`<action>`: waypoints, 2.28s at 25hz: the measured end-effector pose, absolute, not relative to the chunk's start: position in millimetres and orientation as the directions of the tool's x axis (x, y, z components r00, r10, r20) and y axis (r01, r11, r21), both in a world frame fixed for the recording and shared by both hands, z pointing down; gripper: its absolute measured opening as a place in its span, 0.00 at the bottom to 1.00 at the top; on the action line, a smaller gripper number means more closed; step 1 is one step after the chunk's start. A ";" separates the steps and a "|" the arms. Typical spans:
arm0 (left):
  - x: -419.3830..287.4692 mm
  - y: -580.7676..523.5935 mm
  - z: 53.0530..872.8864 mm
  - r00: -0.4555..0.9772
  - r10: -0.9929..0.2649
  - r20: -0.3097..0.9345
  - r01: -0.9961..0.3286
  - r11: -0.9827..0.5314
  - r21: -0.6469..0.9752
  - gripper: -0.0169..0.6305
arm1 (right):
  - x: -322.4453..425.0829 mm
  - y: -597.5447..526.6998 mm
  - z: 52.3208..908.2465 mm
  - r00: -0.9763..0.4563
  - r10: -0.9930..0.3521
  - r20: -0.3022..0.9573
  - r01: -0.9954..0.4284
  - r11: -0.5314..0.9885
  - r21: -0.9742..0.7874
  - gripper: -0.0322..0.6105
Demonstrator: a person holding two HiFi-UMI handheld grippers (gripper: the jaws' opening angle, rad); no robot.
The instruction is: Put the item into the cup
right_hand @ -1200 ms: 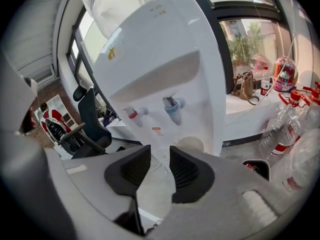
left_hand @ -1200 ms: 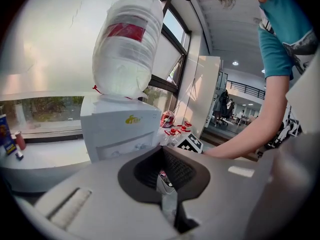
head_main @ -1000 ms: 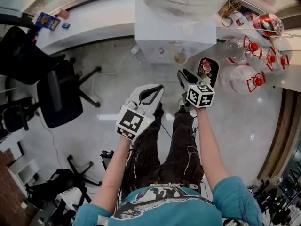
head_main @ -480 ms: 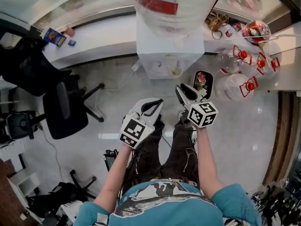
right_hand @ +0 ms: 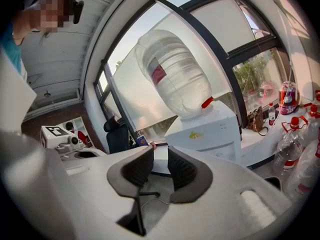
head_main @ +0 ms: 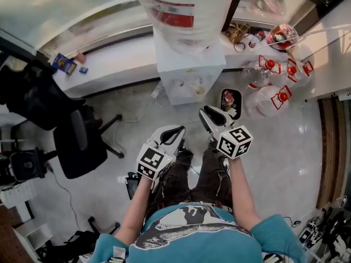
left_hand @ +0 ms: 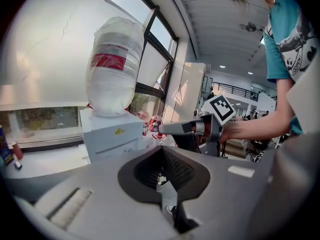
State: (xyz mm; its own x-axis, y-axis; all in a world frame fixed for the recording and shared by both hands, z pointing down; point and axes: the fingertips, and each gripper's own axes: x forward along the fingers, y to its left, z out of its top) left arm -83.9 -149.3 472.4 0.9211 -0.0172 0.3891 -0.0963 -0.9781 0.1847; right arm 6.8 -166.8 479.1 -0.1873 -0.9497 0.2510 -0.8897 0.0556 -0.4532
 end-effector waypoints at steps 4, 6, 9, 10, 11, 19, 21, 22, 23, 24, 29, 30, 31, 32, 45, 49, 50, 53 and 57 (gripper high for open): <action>-91.5 -147.0 470.3 0.929 -0.012 0.370 -0.085 -0.980 0.181 0.05 | -5.0 -152.6 466.9 -0.170 -0.954 0.248 -0.892 0.041 -0.450 0.17; -93.5 -143.1 466.4 0.929 -0.007 0.370 -0.083 -0.978 0.190 0.05 | -10.2 -144.0 461.8 -0.171 -0.953 0.250 -0.893 0.042 -0.449 0.16; -94.9 -137.3 462.7 0.930 -0.007 0.367 -0.086 -0.976 0.199 0.05 | -17.4 -130.9 456.3 -0.184 -0.951 0.250 -0.893 0.055 -0.447 0.14; -94.3 -136.7 461.7 0.930 -0.006 0.367 -0.086 -0.976 0.202 0.05 | -18.9 -128.1 454.2 -0.187 -0.950 0.250 -0.894 0.059 -0.445 0.14; -93.5 -136.3 460.8 0.930 -0.005 0.367 -0.085 -0.975 0.204 0.05 | -20.4 -125.7 452.2 -0.189 -0.950 0.250 -0.896 0.062 -0.440 0.13; -89.0 -116.1 453.5 0.928 0.036 0.371 -0.045 -0.977 0.208 0.05 | -36.0 -92.3 442.8 -0.190 -0.950 0.247 -0.901 0.069 -0.428 0.11; -89.1 -104.0 449.0 0.930 0.043 0.365 -0.033 -0.980 0.198 0.05 | -40.9 -77.6 442.8 -0.186 -0.952 0.244 -0.901 0.066 -0.429 0.11; -89.6 -97.7 446.5 0.930 0.046 0.365 -0.029 -0.980 0.197 0.05 | -43.3 -70.6 442.7 -0.183 -0.953 0.242 -0.900 0.063 -0.430 0.11; -89.9 -91.5 443.1 0.929 0.048 0.366 -0.028 -0.980 0.197 0.05 | -45.6 -63.9 442.3 -0.180 -0.954 0.240 -0.900 0.061 -0.432 0.11; -90.3 -85.8 439.0 0.930 0.046 0.365 -0.028 -0.980 0.197 0.05 | -47.9 -57.6 441.3 -0.179 -0.955 0.238 -0.899 0.060 -0.433 0.11; -104.8 -57.3 434.9 0.933 0.044 0.357 -0.025 -0.982 0.187 0.05 | -64.8 -30.1 435.2 -0.186 -0.956 0.225 -0.899 0.073 -0.432 0.11; -108.0 -51.4 432.3 0.932 0.041 0.360 -0.030 -0.982 0.189 0.05 | -68.4 -24.8 433.9 -0.189 -0.956 0.223 -0.899 0.077 -0.430 0.11; -111.3 -46.1 429.5 0.932 0.035 0.361 -0.036 -0.981 0.188 0.05 | -71.8 -19.8 432.5 -0.192 -0.956 0.221 -0.900 0.081 -0.428 0.11; -115.2 -41.1 427.7 0.933 0.029 0.359 -0.042 -0.982 0.186 0.05 | -75.0 -15.2 431.0 -0.194 -0.956 0.220 -0.900 0.085 -0.427 0.11; -163.3 14.3 419.3 0.949 -0.003 0.316 -0.060 -0.984 0.170 0.05 | -121.0 32.3 404.4 -0.209 -0.964 0.163 -0.910 0.131 -0.393 0.08; -169.0 24.3 416.0 0.952 -0.005 0.306 -0.057 -0.986 0.159 0.05 | -129.9 43.2 399.4 -0.217 -0.963 0.158 -0.919 0.147 -0.367 0.04; -169.7 26.2 414.7 0.953 -0.006 0.303 -0.055 -0.987 0.154 0.05 | -131.5 45.8 398.5 -0.218 -0.963 0.157 -0.920 0.149 -0.362 0.04; -171.4 30.9 410.4 0.955 -0.007 0.295 -0.051 -0.989 0.141 0.05 | -134.7 52.3 396.5 -0.216 -0.965 0.150 -0.922 0.151 -0.357 0.04; -173.9 35.6 409.8 0.957 -0.005 0.291 -0.045 -0.990 0.133 0.05 | -136.0 55.0 395.4 -0.207 -0.968 0.143 -0.924 0.146 -0.354 0.05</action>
State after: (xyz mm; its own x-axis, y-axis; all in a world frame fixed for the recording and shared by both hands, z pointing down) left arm -173.9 35.6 409.8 0.9567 -0.0046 0.2909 -0.0451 -0.9901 0.1327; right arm -136.0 55.0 395.4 -0.2073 -0.9678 0.1427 -0.9237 0.1456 -0.3544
